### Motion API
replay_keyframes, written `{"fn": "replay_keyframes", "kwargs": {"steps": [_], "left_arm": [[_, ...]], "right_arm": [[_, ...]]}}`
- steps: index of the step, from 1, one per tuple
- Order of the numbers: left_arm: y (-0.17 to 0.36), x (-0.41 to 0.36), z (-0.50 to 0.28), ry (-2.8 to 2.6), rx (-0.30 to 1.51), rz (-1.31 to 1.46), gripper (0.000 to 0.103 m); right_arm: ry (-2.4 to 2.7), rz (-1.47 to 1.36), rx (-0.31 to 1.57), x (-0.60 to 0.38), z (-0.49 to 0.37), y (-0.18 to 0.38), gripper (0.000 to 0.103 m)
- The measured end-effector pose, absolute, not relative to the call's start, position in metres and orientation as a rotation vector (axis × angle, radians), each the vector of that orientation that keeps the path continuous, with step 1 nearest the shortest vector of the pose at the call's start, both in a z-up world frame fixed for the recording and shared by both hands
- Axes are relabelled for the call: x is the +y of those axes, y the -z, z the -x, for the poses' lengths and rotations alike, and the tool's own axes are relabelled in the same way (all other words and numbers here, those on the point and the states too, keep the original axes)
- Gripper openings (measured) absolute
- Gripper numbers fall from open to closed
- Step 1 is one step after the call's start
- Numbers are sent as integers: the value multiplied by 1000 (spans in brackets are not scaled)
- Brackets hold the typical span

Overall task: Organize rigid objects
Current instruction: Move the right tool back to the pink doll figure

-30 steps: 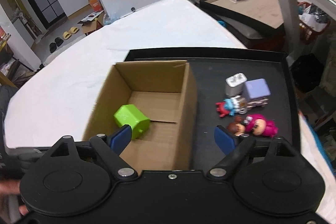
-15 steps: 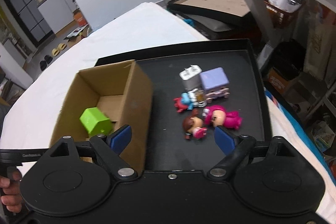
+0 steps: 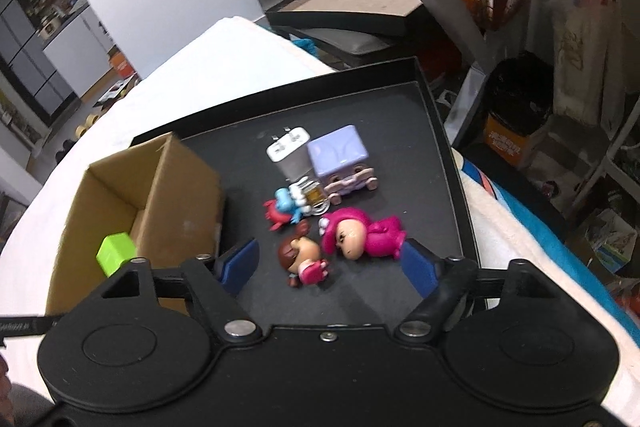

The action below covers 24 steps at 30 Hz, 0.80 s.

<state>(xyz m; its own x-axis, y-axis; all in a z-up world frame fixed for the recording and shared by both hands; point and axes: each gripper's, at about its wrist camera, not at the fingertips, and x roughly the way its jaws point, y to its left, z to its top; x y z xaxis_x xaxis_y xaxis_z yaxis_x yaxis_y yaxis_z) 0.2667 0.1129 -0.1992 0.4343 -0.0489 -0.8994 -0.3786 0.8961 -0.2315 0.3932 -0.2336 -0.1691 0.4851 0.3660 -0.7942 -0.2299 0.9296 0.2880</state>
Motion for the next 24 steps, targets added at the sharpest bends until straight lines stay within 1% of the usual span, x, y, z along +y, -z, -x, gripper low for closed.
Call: {"fn": "replay_keyframes", "kwargs": {"steps": [9,18,21,24], "left_arm": [[204,111,-273,-255,1130,442,14],[206,112,-276,-278,1137,453,14],[206,111,-277,-279,1141,445,14],[205,111,-278,-277,1146,440,14]], "right_arm": [[-287,-183,1057,-239,-414,196,75],[-245,-218,1077,-234,-429,205,75],[-226,-206,1079,-228,-434,208,76],[-204,-227,1083,-226,-439,213,80]]}}
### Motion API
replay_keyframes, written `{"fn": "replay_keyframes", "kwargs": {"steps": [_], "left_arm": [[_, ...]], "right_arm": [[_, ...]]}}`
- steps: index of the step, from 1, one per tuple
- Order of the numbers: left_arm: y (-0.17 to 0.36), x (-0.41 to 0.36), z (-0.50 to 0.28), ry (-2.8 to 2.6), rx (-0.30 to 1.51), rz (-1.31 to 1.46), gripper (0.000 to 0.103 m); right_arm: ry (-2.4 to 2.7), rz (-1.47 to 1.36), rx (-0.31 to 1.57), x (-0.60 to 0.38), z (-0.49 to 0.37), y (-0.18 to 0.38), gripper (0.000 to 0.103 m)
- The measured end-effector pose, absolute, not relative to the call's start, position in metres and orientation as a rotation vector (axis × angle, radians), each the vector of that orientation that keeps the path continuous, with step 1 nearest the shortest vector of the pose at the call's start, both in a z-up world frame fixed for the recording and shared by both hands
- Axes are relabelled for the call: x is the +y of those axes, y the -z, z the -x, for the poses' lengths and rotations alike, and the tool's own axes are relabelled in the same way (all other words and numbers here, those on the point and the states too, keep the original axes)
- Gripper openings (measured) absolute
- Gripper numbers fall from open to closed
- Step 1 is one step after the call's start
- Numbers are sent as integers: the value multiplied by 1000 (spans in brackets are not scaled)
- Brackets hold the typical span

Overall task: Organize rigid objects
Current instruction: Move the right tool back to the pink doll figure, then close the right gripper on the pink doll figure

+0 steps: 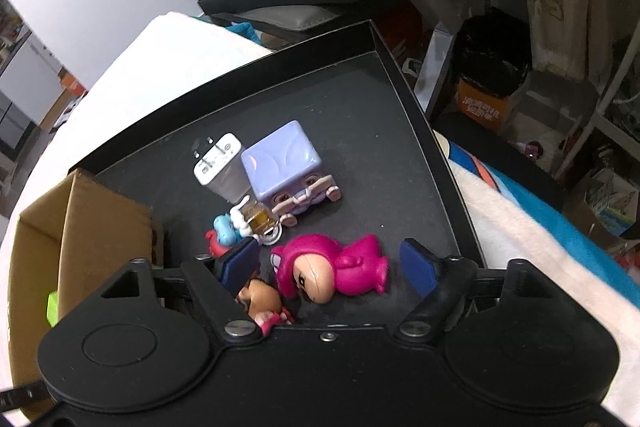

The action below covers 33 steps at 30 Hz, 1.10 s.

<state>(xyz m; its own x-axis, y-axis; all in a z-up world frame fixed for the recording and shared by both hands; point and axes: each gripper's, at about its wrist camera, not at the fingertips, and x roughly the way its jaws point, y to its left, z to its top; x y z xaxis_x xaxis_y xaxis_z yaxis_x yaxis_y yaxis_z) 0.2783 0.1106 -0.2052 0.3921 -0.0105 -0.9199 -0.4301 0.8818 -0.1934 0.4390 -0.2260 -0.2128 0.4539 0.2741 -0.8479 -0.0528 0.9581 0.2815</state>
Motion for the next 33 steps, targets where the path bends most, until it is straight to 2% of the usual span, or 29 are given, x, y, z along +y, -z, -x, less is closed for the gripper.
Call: {"fn": "replay_keyframes", "kwargs": {"steps": [8,9,10,11,33], "left_arm": [[206,109,-279,-273,1145,432,14],[207,109,-279,-272,1145,429,14],[207,109,-279,-272,1146,426,14],[207,108,-279,-272,1147,422,14],[212,107,-279,-269,1135,396,14]], "right_arm": [[-136,-180,1093,-216,-439,222,80],[-139,-179,1099,-215,-438,222,78],[-146,-177,1107,-215,-437,223,69],[-159,-176,1113,-214,-437,223,68],[-306,-75,953,-193,-392,139,67]]}}
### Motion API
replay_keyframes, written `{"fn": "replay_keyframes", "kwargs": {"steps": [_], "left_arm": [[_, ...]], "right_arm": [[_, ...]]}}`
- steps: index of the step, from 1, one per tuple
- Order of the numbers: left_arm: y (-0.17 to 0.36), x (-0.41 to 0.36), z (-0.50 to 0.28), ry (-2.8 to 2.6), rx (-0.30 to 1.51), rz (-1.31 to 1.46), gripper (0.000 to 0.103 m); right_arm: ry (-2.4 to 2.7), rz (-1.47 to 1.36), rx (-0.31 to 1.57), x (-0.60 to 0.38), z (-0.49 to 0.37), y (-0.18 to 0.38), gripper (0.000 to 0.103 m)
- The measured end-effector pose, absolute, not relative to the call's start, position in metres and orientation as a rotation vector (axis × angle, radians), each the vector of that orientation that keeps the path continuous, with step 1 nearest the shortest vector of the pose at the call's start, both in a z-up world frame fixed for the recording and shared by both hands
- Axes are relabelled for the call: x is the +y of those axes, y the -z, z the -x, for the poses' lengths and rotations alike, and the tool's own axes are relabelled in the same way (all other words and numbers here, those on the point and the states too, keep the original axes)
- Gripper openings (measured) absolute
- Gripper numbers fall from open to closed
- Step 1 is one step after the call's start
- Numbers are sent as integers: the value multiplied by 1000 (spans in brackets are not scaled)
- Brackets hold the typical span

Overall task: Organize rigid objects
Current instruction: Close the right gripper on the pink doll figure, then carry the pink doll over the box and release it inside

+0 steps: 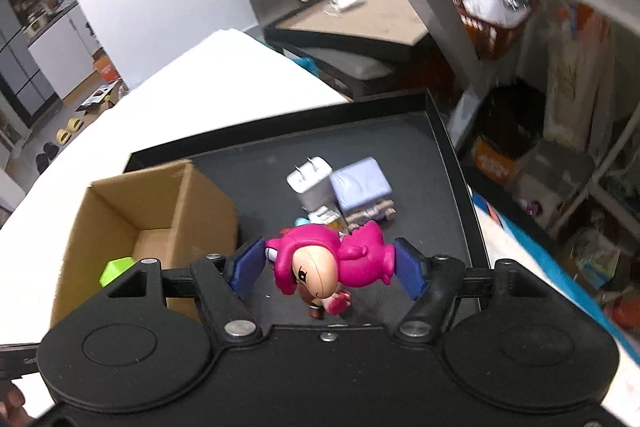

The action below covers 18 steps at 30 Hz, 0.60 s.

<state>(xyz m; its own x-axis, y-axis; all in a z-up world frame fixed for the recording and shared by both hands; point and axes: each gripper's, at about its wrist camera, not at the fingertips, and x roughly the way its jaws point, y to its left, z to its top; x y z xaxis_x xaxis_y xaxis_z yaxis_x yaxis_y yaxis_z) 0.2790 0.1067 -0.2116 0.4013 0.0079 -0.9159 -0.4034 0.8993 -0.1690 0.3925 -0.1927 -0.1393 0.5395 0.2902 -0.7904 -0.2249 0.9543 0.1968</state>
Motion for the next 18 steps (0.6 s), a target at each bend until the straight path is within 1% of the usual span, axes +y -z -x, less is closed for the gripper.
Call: {"fn": "replay_keyframes", "kwargs": {"steps": [7,18], "left_arm": [[210,107,-280,-271,1139,398,14],[210,108,-279,-253,1134,393,14]], "right_arm": [[-362,-75,911,-176,-387,114,67],[-435,41,867,-125,-383,89,68]]}}
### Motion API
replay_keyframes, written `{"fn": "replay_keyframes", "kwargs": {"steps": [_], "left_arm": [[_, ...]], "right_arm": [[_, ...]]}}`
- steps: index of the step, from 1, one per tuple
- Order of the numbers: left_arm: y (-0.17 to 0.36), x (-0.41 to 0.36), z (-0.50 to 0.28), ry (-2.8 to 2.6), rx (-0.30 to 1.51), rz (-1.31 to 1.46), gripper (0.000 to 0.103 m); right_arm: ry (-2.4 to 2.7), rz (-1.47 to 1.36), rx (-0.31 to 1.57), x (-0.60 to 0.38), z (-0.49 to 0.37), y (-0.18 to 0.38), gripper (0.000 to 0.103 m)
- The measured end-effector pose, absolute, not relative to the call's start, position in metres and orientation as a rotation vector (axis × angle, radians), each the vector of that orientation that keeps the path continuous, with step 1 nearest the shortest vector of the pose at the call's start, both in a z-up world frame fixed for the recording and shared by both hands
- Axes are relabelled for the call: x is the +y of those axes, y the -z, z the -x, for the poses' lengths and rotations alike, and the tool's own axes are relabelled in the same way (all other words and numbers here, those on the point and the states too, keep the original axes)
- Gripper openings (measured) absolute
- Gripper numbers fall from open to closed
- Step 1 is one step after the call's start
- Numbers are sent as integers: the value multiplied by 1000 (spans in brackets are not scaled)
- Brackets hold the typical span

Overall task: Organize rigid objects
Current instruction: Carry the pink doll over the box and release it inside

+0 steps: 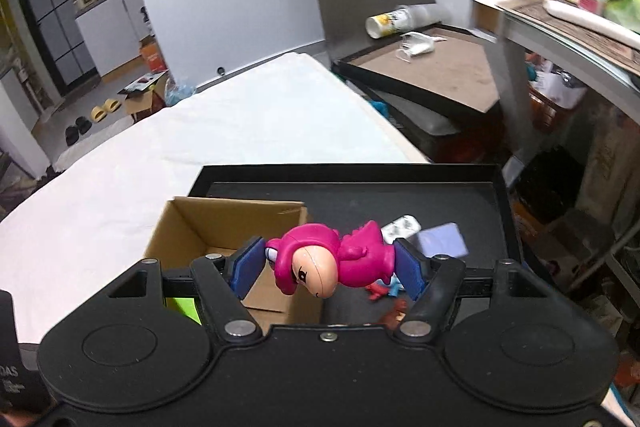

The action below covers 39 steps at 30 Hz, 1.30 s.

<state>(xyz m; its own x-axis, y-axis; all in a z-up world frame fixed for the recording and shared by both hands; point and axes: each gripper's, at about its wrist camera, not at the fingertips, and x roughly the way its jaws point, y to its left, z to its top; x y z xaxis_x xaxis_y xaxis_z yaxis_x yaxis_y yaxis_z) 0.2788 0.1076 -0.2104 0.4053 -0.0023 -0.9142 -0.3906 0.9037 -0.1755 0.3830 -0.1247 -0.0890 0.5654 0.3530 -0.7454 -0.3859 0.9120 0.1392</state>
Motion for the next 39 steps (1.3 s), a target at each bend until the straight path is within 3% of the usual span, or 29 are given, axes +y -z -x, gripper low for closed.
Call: {"fn": "replay_keyframes", "kwargs": {"steps": [29,39], "left_arm": [[216,121,-272,-209,1103,490,17],[218,128,-270,-190,1102,521,17]], "right_arm": [[-501,239,905,-3,-373,118,68],[-530,186,954,12,-381,125,69]]}}
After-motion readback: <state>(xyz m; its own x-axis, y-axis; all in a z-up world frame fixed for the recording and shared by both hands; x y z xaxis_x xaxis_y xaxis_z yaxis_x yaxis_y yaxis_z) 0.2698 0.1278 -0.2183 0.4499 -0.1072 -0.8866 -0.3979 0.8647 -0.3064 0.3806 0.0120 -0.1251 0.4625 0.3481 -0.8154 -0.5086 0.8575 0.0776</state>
